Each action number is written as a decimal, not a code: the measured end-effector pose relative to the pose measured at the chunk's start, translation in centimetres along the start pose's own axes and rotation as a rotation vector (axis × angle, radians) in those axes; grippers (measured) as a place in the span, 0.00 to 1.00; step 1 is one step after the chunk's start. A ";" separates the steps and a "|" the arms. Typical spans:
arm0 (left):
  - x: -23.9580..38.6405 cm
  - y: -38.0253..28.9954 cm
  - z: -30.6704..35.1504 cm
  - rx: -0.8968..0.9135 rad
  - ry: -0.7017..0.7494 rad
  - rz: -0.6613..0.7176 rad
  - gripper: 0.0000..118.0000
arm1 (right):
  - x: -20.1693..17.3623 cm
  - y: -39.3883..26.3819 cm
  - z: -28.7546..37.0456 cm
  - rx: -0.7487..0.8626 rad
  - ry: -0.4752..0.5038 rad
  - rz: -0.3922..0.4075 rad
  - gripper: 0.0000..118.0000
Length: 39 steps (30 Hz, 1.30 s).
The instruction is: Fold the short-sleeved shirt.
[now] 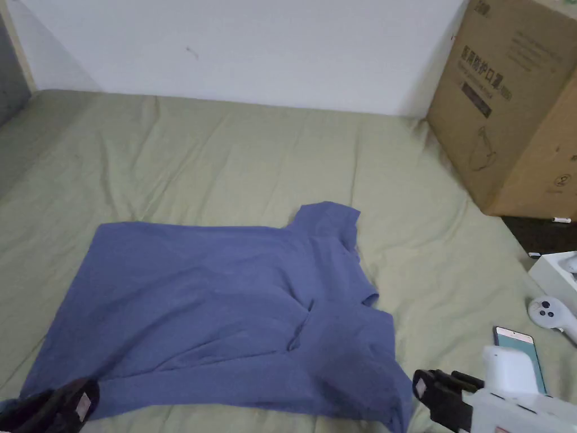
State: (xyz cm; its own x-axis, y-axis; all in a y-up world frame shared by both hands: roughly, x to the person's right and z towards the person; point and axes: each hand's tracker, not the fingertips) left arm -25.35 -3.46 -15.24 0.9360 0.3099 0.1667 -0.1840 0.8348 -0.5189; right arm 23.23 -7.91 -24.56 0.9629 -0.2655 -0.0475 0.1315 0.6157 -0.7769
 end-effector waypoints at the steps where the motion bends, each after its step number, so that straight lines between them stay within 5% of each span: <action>1: 0.1 -0.1 -0.2 -0.007 -0.007 0.006 0.00 | 0.7 0.1 -2.2 -0.073 -0.026 -0.002 0.52; 2: 0.2 -0.1 -0.4 -0.011 -0.008 0.013 0.00 | 1.6 0.0 -4.7 -0.134 -0.045 0.007 0.80; 3: 0.2 -0.3 -0.4 -0.017 -0.008 0.021 0.00 | 2.1 -0.3 -6.7 -0.193 -0.074 0.014 0.87; 8: -0.4 -0.5 0.3 -0.018 0.001 0.042 0.00 | 4.0 -1.2 -12.3 -0.366 -0.035 -0.070 0.87; 10: -0.4 -0.3 0.4 -0.021 0.017 0.043 0.00 | 3.8 -1.3 -12.6 -0.364 -0.015 -0.049 0.75; 11: -0.7 -0.3 0.5 -0.022 0.022 0.045 0.00 | 3.3 -1.6 -12.6 -0.360 -0.006 -0.042 0.57; 12: -1.0 -0.3 0.5 -0.024 0.028 0.046 0.00 | 3.2 -1.6 -12.9 -0.358 -0.003 -0.031 0.23; 16: -2.2 -0.3 0.1 -0.037 0.048 0.065 0.00 | 2.6 -1.7 -13.0 -0.373 -0.001 -0.003 0.07; 20: -4.9 0.0 -1.1 -0.084 0.099 0.115 0.03 | 2.0 -1.2 -11.2 -0.306 0.000 0.032 0.06; 23: -9.7 -0.1 -3.6 -0.174 0.169 0.173 0.77 | 1.6 -0.7 -9.9 -0.267 0.015 0.041 0.06; 24: -11.1 -0.1 -4.2 -0.194 0.205 0.191 0.79 | 1.4 -0.6 -9.6 -0.256 0.021 0.044 0.06; 28: -17.2 -1.3 -8.7 -0.327 0.336 0.211 0.77 | 0.9 -0.1 -8.9 -0.239 0.025 0.066 0.06; 36: -20.7 -5.5 -12.0 -0.464 0.332 0.220 0.72 | 1.3 -0.5 -8.8 -0.246 0.045 0.026 0.06; 38: -20.3 -5.4 -11.7 -0.450 0.348 0.193 0.67 | 1.2 -0.6 -8.9 -0.252 0.041 0.033 0.06; 39: -20.2 -5.2 -11.7 -0.451 0.350 0.187 0.54 | 1.2 -0.6 -9.0 -0.254 0.039 0.031 0.06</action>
State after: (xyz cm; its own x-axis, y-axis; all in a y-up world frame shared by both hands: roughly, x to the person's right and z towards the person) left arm -39.76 -19.42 -25.73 0.9573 0.2006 -0.2082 -0.2815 0.4817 -0.8299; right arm 22.17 -15.23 -29.83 0.9550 -0.2811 -0.0946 0.0336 0.4194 -0.9072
